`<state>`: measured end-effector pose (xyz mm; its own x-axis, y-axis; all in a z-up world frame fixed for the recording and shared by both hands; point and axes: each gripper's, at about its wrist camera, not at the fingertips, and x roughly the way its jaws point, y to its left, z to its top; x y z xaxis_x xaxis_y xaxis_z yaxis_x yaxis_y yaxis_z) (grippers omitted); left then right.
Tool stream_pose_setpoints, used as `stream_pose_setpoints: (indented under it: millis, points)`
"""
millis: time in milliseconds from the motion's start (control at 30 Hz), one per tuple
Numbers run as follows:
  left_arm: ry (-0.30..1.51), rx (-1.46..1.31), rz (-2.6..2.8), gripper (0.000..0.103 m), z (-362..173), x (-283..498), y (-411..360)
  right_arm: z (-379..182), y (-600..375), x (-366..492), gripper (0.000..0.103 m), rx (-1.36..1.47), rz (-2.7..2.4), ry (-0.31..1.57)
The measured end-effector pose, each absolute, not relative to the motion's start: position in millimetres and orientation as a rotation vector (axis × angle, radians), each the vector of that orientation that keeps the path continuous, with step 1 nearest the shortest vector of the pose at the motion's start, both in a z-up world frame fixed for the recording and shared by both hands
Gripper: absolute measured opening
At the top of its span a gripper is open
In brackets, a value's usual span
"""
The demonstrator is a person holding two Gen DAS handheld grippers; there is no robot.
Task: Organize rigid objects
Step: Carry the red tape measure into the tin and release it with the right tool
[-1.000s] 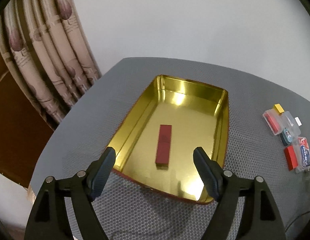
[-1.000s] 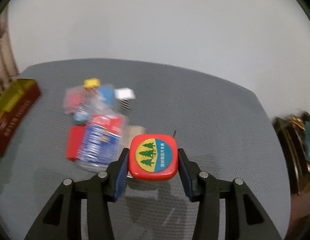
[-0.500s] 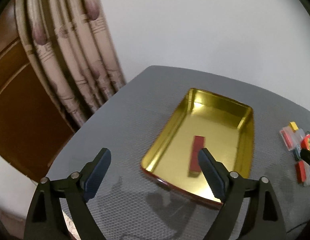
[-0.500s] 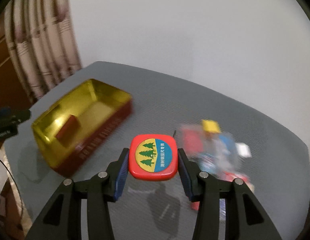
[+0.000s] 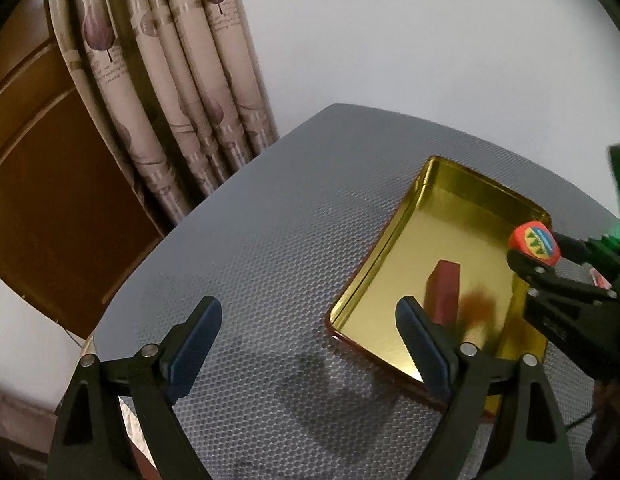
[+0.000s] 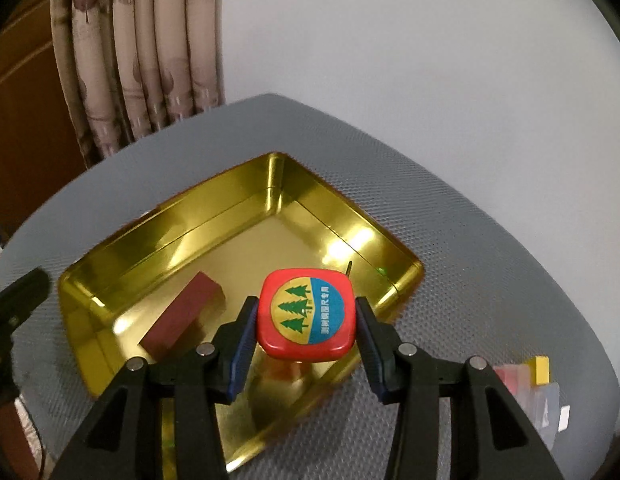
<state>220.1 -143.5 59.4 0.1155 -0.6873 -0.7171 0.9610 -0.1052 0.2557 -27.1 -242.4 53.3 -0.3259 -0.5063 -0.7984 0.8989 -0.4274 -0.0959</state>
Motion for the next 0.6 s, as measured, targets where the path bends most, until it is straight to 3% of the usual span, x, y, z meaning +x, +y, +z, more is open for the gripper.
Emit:
stream_pose_setpoints:
  millis: [600]
  points:
    - [0.438, 0.886, -1.475, 0.087, 49, 215, -143, 19, -251, -44, 0.047, 0.958, -1.871, 0.753]
